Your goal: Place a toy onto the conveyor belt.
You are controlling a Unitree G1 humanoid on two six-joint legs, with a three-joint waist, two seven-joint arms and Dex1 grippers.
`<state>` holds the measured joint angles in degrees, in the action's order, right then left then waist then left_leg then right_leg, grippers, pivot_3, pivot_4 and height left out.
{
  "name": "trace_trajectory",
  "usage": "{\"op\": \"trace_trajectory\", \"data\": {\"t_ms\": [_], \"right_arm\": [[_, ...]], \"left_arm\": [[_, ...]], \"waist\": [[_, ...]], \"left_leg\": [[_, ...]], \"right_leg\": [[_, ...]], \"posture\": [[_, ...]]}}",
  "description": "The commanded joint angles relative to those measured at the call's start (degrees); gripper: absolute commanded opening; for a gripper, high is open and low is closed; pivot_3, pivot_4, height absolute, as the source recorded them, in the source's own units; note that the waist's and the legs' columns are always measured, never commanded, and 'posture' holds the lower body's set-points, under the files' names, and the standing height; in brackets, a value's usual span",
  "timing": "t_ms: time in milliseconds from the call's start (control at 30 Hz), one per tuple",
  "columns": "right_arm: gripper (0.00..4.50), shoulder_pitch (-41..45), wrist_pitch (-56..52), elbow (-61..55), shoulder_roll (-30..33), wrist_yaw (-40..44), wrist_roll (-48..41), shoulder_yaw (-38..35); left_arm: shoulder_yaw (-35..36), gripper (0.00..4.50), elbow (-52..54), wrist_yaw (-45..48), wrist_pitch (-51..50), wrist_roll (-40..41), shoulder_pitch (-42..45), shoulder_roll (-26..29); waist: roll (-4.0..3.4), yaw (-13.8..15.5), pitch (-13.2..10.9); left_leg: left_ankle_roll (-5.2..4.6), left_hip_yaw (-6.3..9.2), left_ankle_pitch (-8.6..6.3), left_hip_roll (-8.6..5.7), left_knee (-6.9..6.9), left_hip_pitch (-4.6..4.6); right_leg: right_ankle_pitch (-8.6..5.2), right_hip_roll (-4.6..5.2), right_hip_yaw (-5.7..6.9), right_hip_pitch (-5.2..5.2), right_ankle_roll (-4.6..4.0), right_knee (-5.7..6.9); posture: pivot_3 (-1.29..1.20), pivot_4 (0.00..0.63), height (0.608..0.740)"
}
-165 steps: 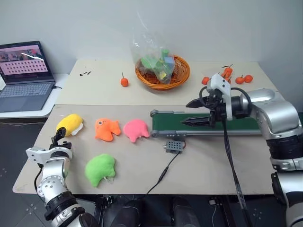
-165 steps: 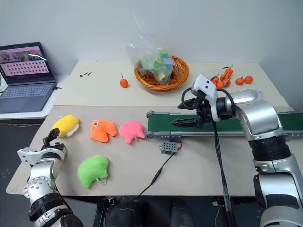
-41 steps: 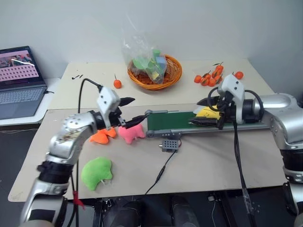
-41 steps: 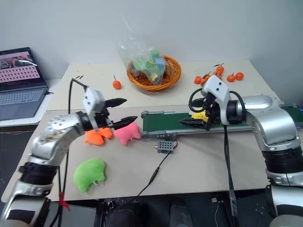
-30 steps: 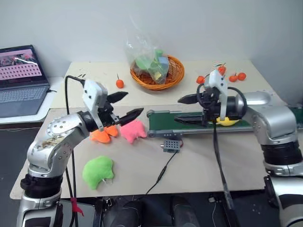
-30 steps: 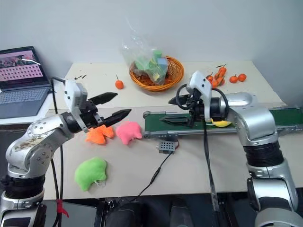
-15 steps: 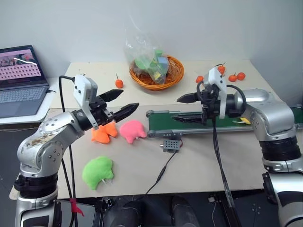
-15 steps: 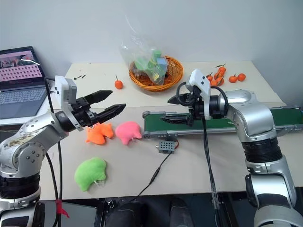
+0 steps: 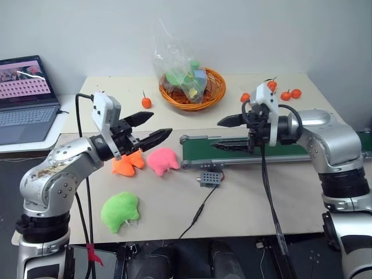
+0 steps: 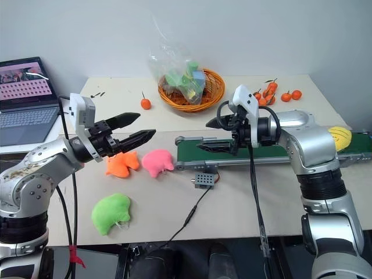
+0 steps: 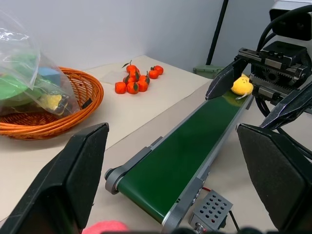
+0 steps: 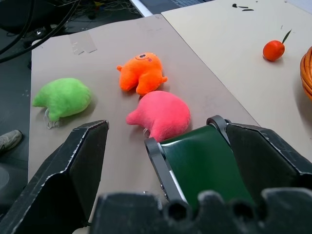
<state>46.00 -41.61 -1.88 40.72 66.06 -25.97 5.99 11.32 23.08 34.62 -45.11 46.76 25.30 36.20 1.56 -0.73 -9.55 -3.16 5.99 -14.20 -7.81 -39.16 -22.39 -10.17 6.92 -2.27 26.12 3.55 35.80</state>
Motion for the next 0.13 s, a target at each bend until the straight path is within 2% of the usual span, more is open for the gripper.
{"op": "trace_trajectory", "data": {"t_ms": [33, 133], "right_arm": [[4.50, 0.56, 1.17, -1.18, 0.78, 0.20, -0.27, -1.42], [4.50, 0.62, 1.19, -1.13, 0.90, 0.24, -0.22, -1.39]], "left_arm": [[0.74, 4.46, 1.22, 0.54, 0.10, 0.67, 1.32, 0.96], [0.59, 4.46, 1.10, 0.56, 0.09, 0.68, 1.43, 1.06]], "waist": [[0.00, 0.01, 0.00], [0.00, 0.01, 0.00]], "left_leg": [[0.00, 0.00, 0.00, 0.00, 0.00, 0.00], [0.00, 0.00, 0.00, 0.00, 0.01, 0.00]], "right_leg": [[0.00, 0.00, 0.00, 0.00, 0.00, 0.00], [0.00, 0.00, 0.00, 0.00, 0.00, -0.01]], "posture": [[0.00, 0.150, 0.740], [0.00, 0.150, 0.740]]}}
